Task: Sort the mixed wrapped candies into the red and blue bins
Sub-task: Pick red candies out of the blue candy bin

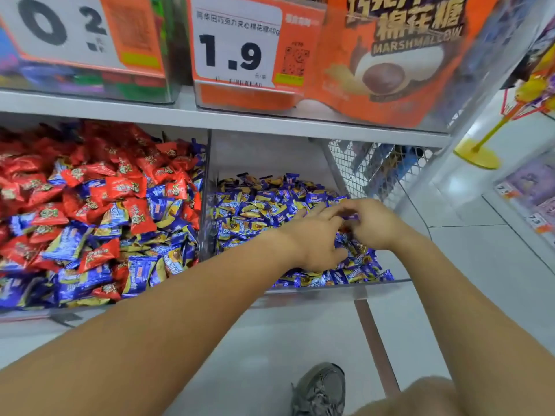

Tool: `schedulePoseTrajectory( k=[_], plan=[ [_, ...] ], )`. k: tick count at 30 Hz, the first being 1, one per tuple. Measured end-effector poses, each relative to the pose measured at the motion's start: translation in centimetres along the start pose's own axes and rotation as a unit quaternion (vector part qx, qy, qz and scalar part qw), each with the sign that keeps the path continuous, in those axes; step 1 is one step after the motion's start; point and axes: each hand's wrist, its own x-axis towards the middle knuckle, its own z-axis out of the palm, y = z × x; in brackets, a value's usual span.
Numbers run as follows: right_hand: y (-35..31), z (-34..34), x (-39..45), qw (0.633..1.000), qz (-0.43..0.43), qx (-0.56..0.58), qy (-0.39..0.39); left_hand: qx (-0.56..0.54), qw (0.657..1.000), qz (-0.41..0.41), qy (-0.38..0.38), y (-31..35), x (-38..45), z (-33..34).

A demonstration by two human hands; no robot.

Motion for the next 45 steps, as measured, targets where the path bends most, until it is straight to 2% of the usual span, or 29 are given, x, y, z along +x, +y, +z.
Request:
schedulePoseTrajectory(
  k=[3, 5, 8, 12, 15, 19, 22, 24, 26, 28, 30, 31, 33, 36, 39, 42, 45],
  plan=[
    [0.8, -0.7, 0.6, 0.998, 0.038, -0.008, 0.039, 0.041, 0.995, -0.024, -0.086, -0.8, 0.6, 0.6],
    [1.0, -1.0, 1.4, 0.998, 0.027, -0.049, 0.012, 0.063, 0.989, -0.044, -0.126, -1.2, 0.5, 0.8],
    [1.1, -0.8, 2.9, 0.994, -0.013, -0.09, -0.066, 0.053, 0.991, -0.049, -0.116, -1.7, 0.0, 0.8],
    [1.9, 0.3, 4.5, 0.986, -0.029, -0.145, -0.081, 0.054, 0.992, -0.041, -0.104, -1.7, -1.2, 1.0],
    [2.2, 0.8, 5.3, 0.984, -0.028, -0.165, -0.068, 0.055, 0.991, -0.052, -0.11, -1.6, -2.0, 1.2],
    [2.5, 0.3, 6.4, 0.989, -0.017, -0.137, -0.055, 0.033, 0.992, -0.054, -0.109, -1.7, -2.8, 1.1],
    [1.6, -2.4, 6.4, 0.998, -0.014, -0.059, 0.018, -0.006, 0.989, -0.073, -0.132, -1.5, -3.1, 0.4],
    [0.5, -4.4, 5.8, 0.995, -0.008, 0.037, 0.096, -0.088, 0.988, -0.097, -0.079, -1.0, -3.0, -0.2],
    [-1.0, -5.5, 4.5, 0.979, 0.006, 0.185, 0.083, -0.17, 0.974, -0.147, 0.038, -0.4, -2.7, -0.8],
    [-2.6, -5.5, 2.9, 0.943, -0.007, 0.333, 0.001, -0.258, 0.932, -0.211, 0.14, -0.1, -2.8, -1.7],
    [-3.7, -4.8, 1.7, 0.902, -0.04, 0.423, -0.076, -0.388, 0.866, -0.251, 0.193, -0.1, -3.1, -2.6],
    [-4.1, -4.3, 1.3, 0.888, -0.06, 0.446, -0.093, -0.442, 0.835, -0.255, 0.208, -0.2, -3.5, -3.0],
    [-4.8, -3.2, 0.8, 0.87, -0.076, 0.48, -0.08, -0.486, 0.805, -0.247, 0.234, -0.2, -4.6, -3.7],
    [-6.4, -1.6, -0.5, 0.855, -0.059, 0.514, -0.024, -0.482, 0.805, -0.23, 0.259, 0.1, -6.8, -4.5],
    [-8.2, -0.3, -2.3, 0.889, -0.057, 0.455, 0.016, -0.442, 0.828, -0.218, 0.268, 0.3, -9.4, -4.8],
    [-10.2, 0.3, -3.5, 0.867, -0.057, 0.492, -0.062, -0.415, 0.842, -0.216, 0.27, 0.1, -11.9, -5.2],
    [-11.7, 0.5, -3.8, 0.829, -0.081, 0.545, -0.099, -0.383, 0.847, -0.21, 0.303, -0.5, -14.5, -6.0]
  ],
)
